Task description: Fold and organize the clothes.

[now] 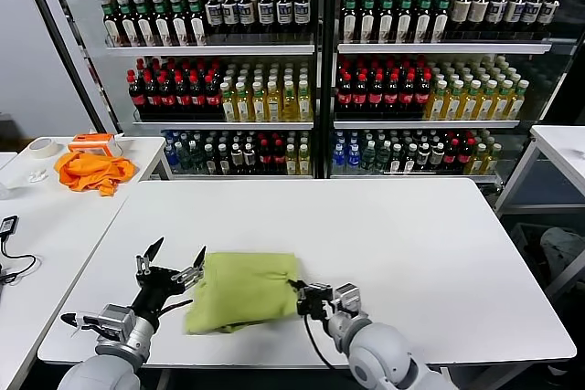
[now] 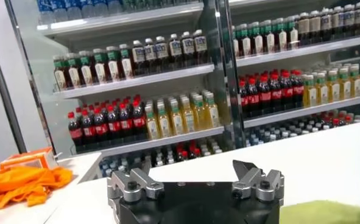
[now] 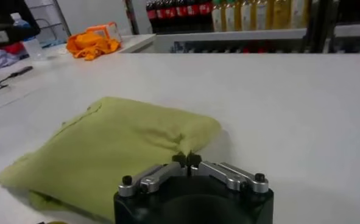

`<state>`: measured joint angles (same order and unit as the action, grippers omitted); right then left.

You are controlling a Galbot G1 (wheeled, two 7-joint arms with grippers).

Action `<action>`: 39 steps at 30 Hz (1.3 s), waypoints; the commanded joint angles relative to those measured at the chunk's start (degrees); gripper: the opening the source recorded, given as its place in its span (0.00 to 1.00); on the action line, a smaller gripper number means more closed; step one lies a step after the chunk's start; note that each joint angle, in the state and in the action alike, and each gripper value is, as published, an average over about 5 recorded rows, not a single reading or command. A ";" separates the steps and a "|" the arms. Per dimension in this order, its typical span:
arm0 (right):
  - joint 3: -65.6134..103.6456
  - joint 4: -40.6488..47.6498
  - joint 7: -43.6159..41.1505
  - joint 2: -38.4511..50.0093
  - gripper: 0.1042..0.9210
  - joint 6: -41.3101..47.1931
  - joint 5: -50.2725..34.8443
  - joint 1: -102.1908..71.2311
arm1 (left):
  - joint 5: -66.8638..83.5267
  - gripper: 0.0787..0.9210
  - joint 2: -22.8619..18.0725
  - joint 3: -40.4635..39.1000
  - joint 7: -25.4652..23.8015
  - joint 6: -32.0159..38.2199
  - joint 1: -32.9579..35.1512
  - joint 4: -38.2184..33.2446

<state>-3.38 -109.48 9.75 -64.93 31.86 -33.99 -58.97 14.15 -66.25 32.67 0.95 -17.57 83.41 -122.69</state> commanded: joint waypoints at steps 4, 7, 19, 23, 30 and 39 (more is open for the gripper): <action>16.35 -4.92 -1.24 9.37 0.00 -2.18 5.09 -7.71 | -0.04 0.88 0.52 -0.32 -0.24 0.83 -0.73 1.96; 18.92 -5.08 -1.74 10.04 0.00 -2.69 5.91 -10.03 | -0.11 0.88 0.54 -0.45 -0.36 1.23 -0.98 2.69; 22.71 -3.55 -8.74 11.16 0.02 -1.47 13.67 -11.15 | -0.72 0.88 0.19 -2.42 -1.91 4.98 -3.62 5.71; 28.77 -10.37 -5.89 12.21 0.12 -0.10 12.55 -14.49 | -1.02 0.88 0.09 -2.46 -3.50 8.02 -4.15 6.32; 33.85 -8.60 -1.52 10.79 0.37 -4.33 13.20 -10.97 | -1.28 0.88 -0.61 -3.04 -6.63 10.91 -6.61 9.17; 33.15 -4.03 -2.03 8.53 0.68 -14.33 17.70 -10.85 | -1.55 0.88 -1.68 -3.61 -7.83 12.62 -8.02 10.57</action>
<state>25.85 -115.79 6.48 -55.48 26.99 -20.59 -70.00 12.84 -67.43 29.46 -5.01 -7.79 76.89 -113.96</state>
